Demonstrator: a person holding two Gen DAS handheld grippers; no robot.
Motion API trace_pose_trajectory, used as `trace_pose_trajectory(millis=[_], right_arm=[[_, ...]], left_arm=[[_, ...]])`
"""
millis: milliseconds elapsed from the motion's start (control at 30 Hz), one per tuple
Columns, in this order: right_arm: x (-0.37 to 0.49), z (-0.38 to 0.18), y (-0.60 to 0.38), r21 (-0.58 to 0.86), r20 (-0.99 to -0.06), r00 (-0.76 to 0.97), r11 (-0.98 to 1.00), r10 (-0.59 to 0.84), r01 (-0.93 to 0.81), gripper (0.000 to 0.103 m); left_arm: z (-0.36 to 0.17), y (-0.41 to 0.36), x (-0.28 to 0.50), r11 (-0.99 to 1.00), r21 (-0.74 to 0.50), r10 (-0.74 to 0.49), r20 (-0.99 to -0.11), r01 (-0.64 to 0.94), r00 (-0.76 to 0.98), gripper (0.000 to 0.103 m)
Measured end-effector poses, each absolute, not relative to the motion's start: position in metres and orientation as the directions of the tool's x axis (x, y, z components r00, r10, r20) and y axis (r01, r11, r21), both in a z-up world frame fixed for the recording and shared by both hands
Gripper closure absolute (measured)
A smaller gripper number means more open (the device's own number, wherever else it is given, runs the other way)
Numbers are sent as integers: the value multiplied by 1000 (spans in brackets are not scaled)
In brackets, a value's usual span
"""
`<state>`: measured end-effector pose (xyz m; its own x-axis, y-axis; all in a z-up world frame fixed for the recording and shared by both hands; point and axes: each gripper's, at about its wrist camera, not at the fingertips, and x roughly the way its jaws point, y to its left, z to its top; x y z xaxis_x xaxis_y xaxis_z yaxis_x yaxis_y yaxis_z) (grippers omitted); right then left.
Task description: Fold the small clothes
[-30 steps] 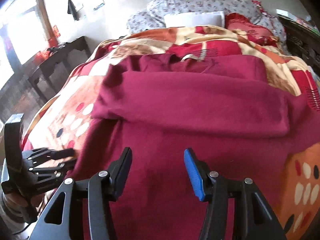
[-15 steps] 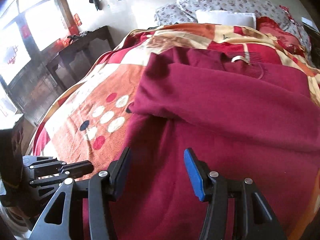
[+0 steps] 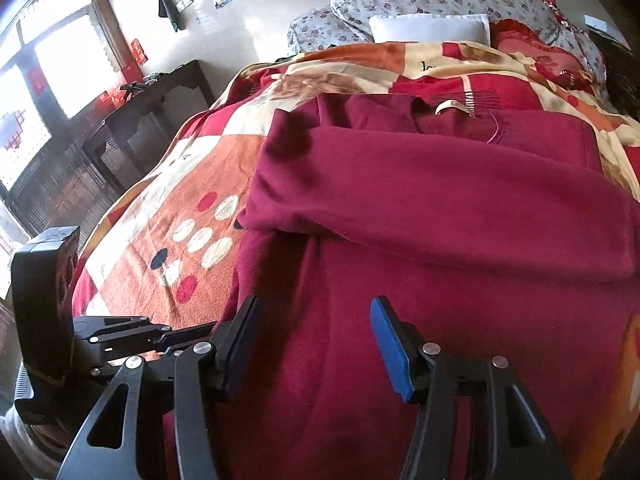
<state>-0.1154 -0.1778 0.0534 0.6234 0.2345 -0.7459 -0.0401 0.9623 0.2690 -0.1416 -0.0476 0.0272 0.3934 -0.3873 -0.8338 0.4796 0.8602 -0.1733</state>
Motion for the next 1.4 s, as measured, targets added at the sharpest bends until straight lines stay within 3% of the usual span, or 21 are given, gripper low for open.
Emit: trace_pose_trajectory(millis=[333, 400, 500, 600, 667, 767, 967, 1133, 1167, 1400], right_arm=[[-87, 36, -152, 228, -774, 585, 969, 242, -99, 41], [-77, 20, -150, 205, -815, 537, 975, 216, -83, 41], [-83, 26, -155, 220, -800, 553, 971, 232, -88, 41], [-94, 46, -173, 214, -767, 607, 975, 208, -64, 41], [-101, 61, -193, 181, -748, 646, 983, 149, -17, 41], [-108, 76, -233, 146, -726, 686, 986, 49, 85, 37], [-108, 70, -312, 101, -729, 670, 946, -140, 307, 37], [-102, 62, -366, 81, -729, 642, 901, -238, 426, 38], [-100, 56, -372, 71, -737, 627, 894, -251, 442, 42], [-95, 39, -392, 120, -758, 619, 890, -204, 440, 43]], left_arm=[[20, -30, -148, 883, -161, -357, -840, 441, 409, 93], [22, -31, -150, 886, -147, -348, -838, 440, 420, 92], [32, -32, -156, 883, -113, -333, -833, 455, 441, 88], [45, -31, -151, 882, -116, -341, -826, 456, 449, 71], [58, -32, -144, 885, -108, -346, -804, 453, 483, 54], [72, -42, -125, 888, -97, -348, -781, 449, 519, 42], [75, -83, -57, 906, -85, -334, -745, 415, 577, 41], [47, -107, -4, 932, -36, -248, -789, 360, 562, 41], [40, -109, 6, 937, -32, -232, -800, 347, 554, 41], [24, -104, 24, 947, -76, -237, -820, 312, 521, 35]])
